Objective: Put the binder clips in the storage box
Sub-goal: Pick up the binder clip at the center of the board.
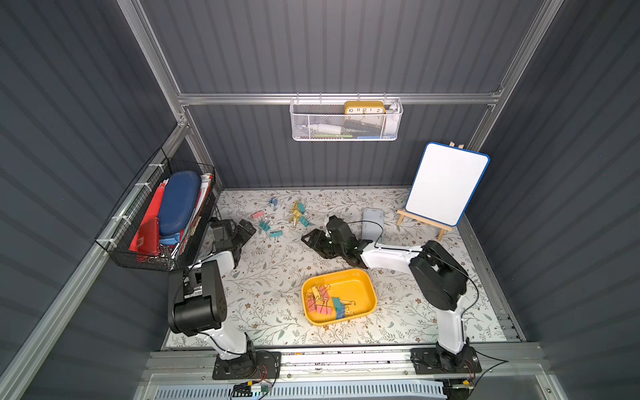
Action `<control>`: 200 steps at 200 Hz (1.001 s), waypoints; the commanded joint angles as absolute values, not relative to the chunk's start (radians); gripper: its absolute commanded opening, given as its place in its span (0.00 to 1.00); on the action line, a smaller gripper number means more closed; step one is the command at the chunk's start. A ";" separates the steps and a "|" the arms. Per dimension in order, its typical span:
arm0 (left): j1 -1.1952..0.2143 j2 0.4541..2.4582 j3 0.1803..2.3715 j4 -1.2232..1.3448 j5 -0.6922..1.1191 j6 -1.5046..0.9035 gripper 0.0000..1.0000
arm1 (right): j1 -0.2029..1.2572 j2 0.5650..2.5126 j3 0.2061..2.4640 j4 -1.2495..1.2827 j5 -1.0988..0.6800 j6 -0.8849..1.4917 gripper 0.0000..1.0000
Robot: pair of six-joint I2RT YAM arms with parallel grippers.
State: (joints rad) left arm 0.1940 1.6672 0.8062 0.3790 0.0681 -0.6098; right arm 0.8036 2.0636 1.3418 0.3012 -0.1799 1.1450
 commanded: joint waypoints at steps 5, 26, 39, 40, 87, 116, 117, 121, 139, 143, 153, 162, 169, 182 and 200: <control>0.190 1.698 0.811 0.501 0.147 -0.591 0.99 | 0.833 2.175 1.491 0.274 -0.148 1.268 0.65; 0.190 1.757 0.819 0.522 0.151 -0.584 0.99 | 0.842 2.267 1.598 0.272 -0.144 1.297 0.65; 0.190 1.804 0.813 0.523 0.198 -0.606 0.99 | 0.845 2.319 1.659 0.268 -0.141 1.313 0.66; 0.190 1.807 0.813 0.523 0.200 -0.611 0.99 | 0.846 2.323 1.666 0.268 -0.141 1.314 0.66; 0.189 1.818 0.763 0.558 0.181 -0.715 0.99 | 0.851 2.496 1.871 0.265 -0.104 1.382 0.67; 0.190 1.758 0.694 0.615 0.118 -0.785 0.99 | 0.851 2.590 2.002 0.233 -0.084 1.425 0.67; 0.189 1.757 0.693 0.616 0.118 -0.787 0.99 | 0.851 2.594 2.007 0.231 -0.083 1.426 0.67; 0.189 1.755 0.689 0.617 0.118 -0.793 0.99 | 0.851 2.605 2.029 0.220 -0.082 1.429 0.67; 0.189 1.758 0.688 0.616 0.118 -0.807 0.99 | 0.853 2.657 2.107 0.200 -0.075 1.447 0.67; 0.189 1.760 0.689 0.615 0.115 -0.808 0.98 | 0.853 2.669 2.124 0.196 -0.073 1.452 0.67; 0.189 1.762 0.690 0.612 0.108 -0.809 0.98 | 0.853 2.700 2.176 0.181 -0.073 1.467 0.66; 0.188 1.760 0.689 0.609 0.103 -0.811 0.98 | 0.854 2.729 2.221 0.168 -0.074 1.479 0.66; 0.190 1.757 0.687 0.609 0.097 -0.813 0.98 | 0.856 2.749 2.251 0.160 -0.071 1.487 0.65; 0.190 1.752 0.683 0.611 0.089 -0.818 0.98 | 0.859 2.783 2.303 0.144 -0.070 1.503 0.64; 0.190 1.753 0.685 0.606 0.085 -0.818 0.98 | 0.862 2.820 2.353 0.133 -0.072 1.521 0.61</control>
